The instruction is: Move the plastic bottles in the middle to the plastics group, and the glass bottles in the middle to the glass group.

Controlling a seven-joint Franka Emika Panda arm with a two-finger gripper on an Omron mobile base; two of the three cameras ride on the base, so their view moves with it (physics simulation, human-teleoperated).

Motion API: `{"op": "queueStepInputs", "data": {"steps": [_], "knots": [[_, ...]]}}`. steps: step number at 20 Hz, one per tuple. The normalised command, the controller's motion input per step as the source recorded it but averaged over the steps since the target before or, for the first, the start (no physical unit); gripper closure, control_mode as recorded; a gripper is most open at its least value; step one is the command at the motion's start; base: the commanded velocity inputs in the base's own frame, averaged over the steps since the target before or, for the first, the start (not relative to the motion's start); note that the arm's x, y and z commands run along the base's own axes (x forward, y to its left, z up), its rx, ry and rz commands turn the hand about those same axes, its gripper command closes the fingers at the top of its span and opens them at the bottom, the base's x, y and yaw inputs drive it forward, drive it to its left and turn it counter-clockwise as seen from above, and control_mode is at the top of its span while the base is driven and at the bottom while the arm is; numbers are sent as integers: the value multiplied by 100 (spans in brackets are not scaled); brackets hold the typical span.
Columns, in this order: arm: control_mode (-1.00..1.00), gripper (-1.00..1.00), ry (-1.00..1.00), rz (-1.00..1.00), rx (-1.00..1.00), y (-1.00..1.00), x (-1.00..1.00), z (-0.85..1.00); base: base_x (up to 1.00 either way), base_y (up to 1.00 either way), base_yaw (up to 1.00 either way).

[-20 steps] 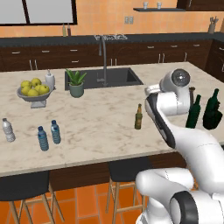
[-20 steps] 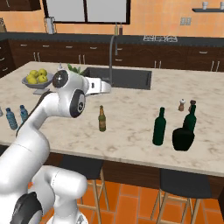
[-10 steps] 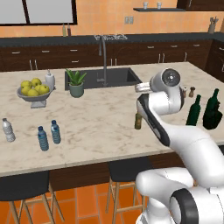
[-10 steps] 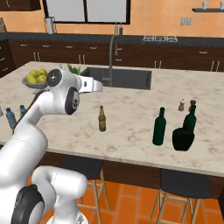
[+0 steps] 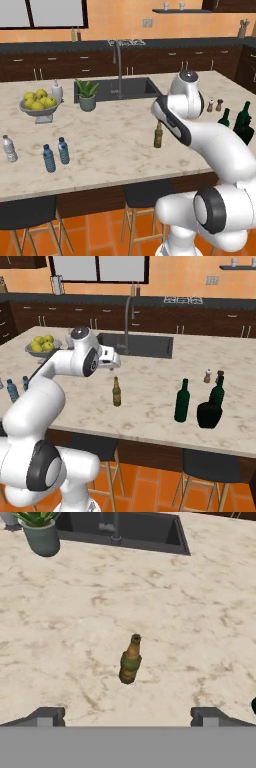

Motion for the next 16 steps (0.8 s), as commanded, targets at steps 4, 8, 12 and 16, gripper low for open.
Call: {"op": "queueStepInputs", "data": {"steps": [4, 8, 12, 16], "knots": [[-100, -100, 5, 2, 0, 12, 20, -85, 0, 0, 0], [-100, -100, -5, 0, 0, 3, 0, -61, 0, 0, 0], [-100, -100, -22, 0, 1, -1, -2, -21, 0, 0, 0], [-100, -100, -11, 0, 3, 0, 20, -14, 0, 0, 0]]}}
